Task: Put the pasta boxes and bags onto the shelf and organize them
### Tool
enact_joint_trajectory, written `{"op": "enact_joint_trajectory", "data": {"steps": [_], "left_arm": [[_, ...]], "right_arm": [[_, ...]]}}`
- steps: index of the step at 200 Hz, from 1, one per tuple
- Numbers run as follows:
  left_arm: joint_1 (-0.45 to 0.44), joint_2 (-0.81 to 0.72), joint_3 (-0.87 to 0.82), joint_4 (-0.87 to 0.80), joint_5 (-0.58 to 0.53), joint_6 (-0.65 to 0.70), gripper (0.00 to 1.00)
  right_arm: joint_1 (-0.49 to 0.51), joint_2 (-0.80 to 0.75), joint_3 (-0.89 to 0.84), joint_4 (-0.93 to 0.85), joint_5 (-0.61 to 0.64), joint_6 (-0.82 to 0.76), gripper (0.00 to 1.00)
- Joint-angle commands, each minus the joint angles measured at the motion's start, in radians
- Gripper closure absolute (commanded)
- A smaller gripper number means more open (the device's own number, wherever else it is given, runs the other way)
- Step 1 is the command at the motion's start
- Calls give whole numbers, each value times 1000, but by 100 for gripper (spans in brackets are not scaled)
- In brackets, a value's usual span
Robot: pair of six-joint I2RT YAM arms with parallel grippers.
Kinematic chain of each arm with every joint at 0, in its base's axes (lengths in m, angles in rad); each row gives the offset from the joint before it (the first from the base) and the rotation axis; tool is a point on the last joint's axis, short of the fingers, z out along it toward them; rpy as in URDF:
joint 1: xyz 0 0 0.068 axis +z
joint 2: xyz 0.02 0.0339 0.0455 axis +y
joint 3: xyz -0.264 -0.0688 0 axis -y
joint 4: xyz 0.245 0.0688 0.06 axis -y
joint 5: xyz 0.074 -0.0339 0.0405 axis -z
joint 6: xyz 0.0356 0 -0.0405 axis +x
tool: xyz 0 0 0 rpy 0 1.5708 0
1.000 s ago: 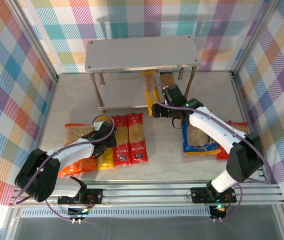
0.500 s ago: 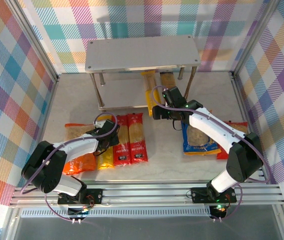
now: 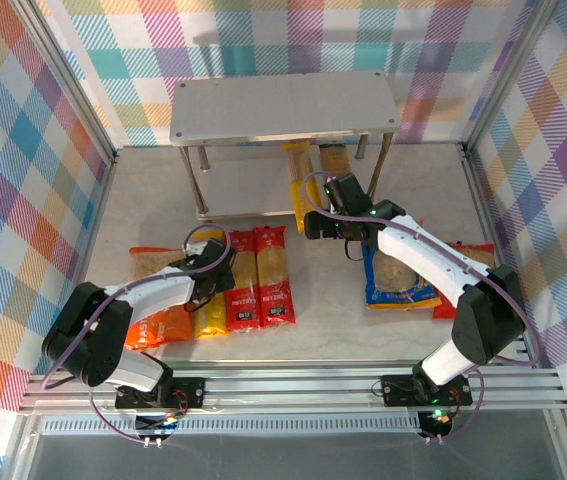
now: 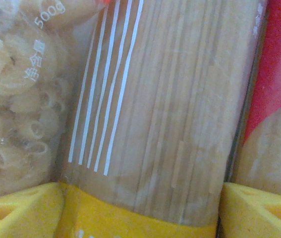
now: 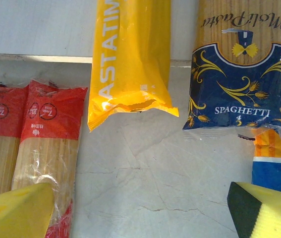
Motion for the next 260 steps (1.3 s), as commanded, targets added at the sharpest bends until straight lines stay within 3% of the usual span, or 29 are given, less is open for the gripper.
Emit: {"op": "enact_joint_trajectory", "data": {"steps": [1,36,63,88,260], "left_arm": [[23,6,-33,-67,28,-15,21],[25,32,-49,-17,88,-22,52],[25,42,-35,-18,106,-14,67],[25,29,-19,-38,105,-6,100],[26,-272,90,-208,100,124,100]], "right_arm": [[-1,-35,-21,-7,1,8,9],[-3,-35,-22,-6,-4,11,9],[-1,-38,-20,-10,-1,8,9],[-2,-42,-20,-10,4,8,9],[-1,-43,-22,-7,11,24,9]]}}
